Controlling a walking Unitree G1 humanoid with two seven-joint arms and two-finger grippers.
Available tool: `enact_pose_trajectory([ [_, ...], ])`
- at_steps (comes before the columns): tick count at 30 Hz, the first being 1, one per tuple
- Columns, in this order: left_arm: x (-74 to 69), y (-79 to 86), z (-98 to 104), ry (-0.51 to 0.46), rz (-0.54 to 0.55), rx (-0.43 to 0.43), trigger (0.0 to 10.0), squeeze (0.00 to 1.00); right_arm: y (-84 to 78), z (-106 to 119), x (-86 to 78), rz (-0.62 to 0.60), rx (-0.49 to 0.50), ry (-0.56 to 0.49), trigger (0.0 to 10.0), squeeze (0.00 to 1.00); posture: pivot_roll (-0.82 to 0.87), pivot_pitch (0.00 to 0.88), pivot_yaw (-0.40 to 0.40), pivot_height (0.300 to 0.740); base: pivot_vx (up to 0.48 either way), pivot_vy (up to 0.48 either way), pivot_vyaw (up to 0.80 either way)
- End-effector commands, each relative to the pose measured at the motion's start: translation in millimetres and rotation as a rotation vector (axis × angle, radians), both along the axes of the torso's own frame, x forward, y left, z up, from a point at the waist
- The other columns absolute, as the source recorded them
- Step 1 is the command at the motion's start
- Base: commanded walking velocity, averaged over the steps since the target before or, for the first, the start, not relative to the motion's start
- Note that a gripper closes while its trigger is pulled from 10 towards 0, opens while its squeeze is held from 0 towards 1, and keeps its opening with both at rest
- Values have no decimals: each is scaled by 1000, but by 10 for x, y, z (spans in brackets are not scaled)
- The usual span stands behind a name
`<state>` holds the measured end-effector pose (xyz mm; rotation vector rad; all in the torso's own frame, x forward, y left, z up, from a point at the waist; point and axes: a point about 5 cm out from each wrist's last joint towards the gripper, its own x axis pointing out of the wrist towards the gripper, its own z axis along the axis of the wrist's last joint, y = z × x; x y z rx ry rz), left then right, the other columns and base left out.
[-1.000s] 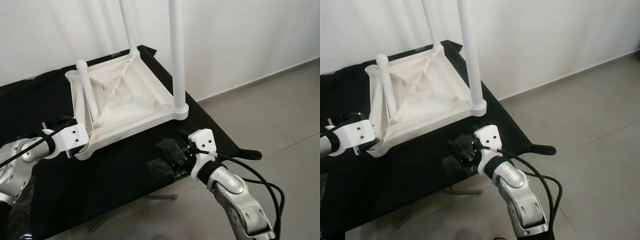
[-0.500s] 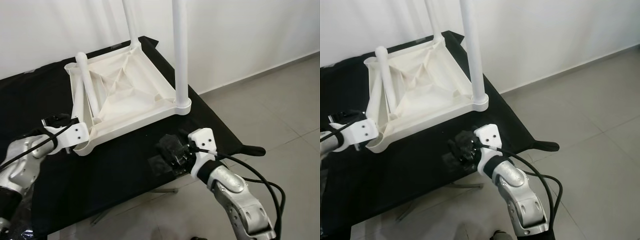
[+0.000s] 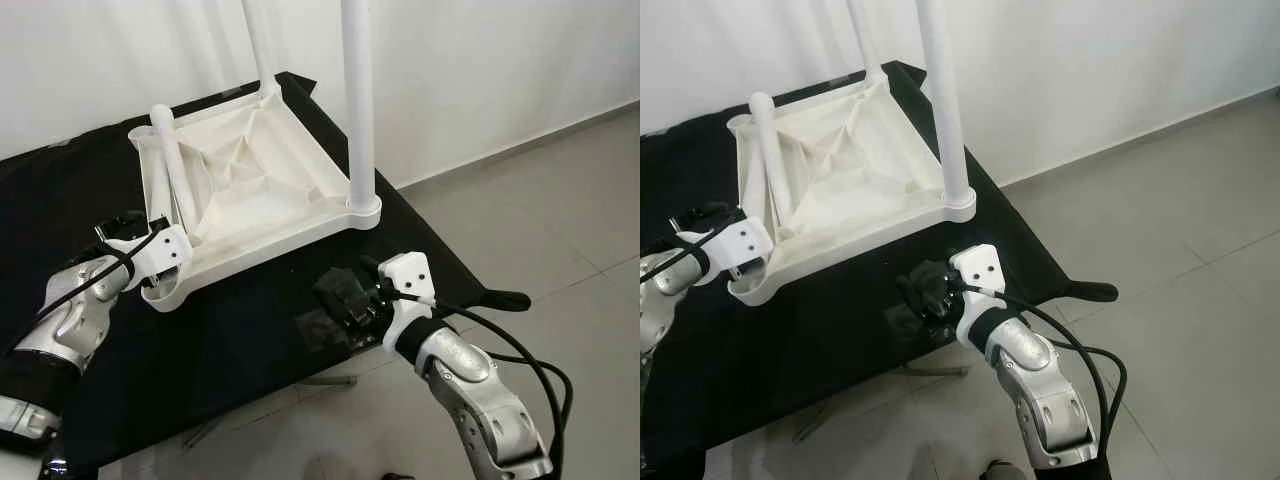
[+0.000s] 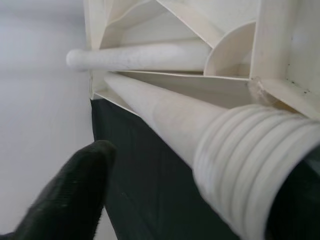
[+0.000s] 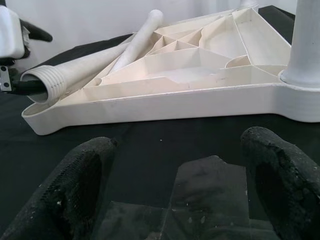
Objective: Building children table
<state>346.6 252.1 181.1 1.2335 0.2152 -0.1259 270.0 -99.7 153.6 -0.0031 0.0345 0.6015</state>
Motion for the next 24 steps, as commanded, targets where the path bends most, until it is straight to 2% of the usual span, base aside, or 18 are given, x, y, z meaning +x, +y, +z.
enact_pose_trajectory([
  [1, -8, 81, -71, -6, 91, 35, 3412, 0, 56, -2, -11, 19, 5, 11, 10000, 0, -123, 143, 111, 740, 0, 0, 0],
  [3, -8, 81, -71, -6, 91, 35, 3412, 0, 56, -2, -11, 19, 5, 11, 10000, 0, -123, 143, 111, 740, 0, 0, 0],
  [4, -8, 97, -83, -12, 114, 47, 0, 0, 54, -3, -7, 19, 5, 12, 10000, 0, -125, 140, 109, 740, 0, 0, 0],
  [7, 8, 122, -131, -25, 161, 39, 0, 0, 48, -13, 4, 18, 2, 15, 10000, 0, -129, 133, 105, 740, 0, 0, 0],
  [12, 24, 124, -129, -39, 173, 22, 0, 0, 45, -18, 8, 18, 1, 16, 10000, 0, -130, 130, 105, 740, 0, 0, 0],
  [18, 37, 146, -11, -117, 203, -21, 0, 0, 38, -26, 17, 16, -4, 17, 10000, 0, -129, 123, 103, 740, 0, 0, 0],
  [24, -4, 271, 214, -234, 246, -133, 0, 0, 39, -30, 32, 17, -4, 17, 10000, 0, -127, 118, 102, 740, 0, 0, 0],
])
